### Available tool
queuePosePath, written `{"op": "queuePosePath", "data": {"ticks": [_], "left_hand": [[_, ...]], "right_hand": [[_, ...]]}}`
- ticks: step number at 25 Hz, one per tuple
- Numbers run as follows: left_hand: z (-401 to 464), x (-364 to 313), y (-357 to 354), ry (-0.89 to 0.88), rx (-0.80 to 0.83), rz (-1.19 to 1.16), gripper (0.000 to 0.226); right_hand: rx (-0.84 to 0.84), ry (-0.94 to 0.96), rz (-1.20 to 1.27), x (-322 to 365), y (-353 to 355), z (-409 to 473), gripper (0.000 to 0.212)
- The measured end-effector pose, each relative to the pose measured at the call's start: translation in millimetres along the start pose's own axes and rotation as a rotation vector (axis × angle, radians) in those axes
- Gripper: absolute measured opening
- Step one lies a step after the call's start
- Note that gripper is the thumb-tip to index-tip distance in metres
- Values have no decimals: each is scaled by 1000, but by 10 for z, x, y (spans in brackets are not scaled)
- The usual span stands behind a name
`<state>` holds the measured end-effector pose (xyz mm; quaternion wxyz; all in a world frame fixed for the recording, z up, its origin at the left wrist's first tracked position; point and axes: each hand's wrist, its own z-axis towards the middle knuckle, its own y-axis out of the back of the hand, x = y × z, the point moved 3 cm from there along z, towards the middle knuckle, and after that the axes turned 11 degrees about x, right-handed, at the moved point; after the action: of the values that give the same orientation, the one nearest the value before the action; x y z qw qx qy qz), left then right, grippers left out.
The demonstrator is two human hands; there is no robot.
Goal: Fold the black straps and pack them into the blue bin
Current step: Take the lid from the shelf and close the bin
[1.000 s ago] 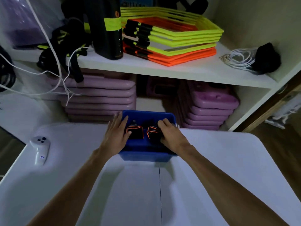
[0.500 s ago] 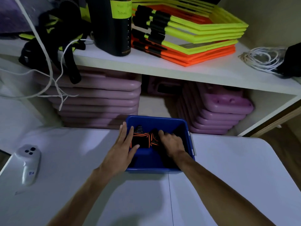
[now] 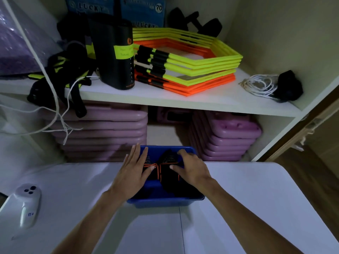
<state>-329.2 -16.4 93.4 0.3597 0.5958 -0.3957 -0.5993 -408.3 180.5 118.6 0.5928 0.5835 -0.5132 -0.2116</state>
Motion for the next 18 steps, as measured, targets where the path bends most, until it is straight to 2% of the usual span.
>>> {"op": "queuePosePath", "data": {"ticks": [4, 8, 13, 18], "left_hand": [[244, -586, 518, -82, -88, 49, 86], [577, -1506, 1297, -224, -261, 103, 77], [946, -3036, 2727, -492, -613, 118, 61], [1021, -4147, 3937, -694, -948, 164, 50]], "right_hand": [[-163, 39, 114, -120, 685, -200, 48], [-410, 117, 107, -206, 1789, -437, 51], [-780, 195, 7, -159, 3737, -1023, 55], [-1008, 179, -116, 115, 5204, -1741, 54]]}}
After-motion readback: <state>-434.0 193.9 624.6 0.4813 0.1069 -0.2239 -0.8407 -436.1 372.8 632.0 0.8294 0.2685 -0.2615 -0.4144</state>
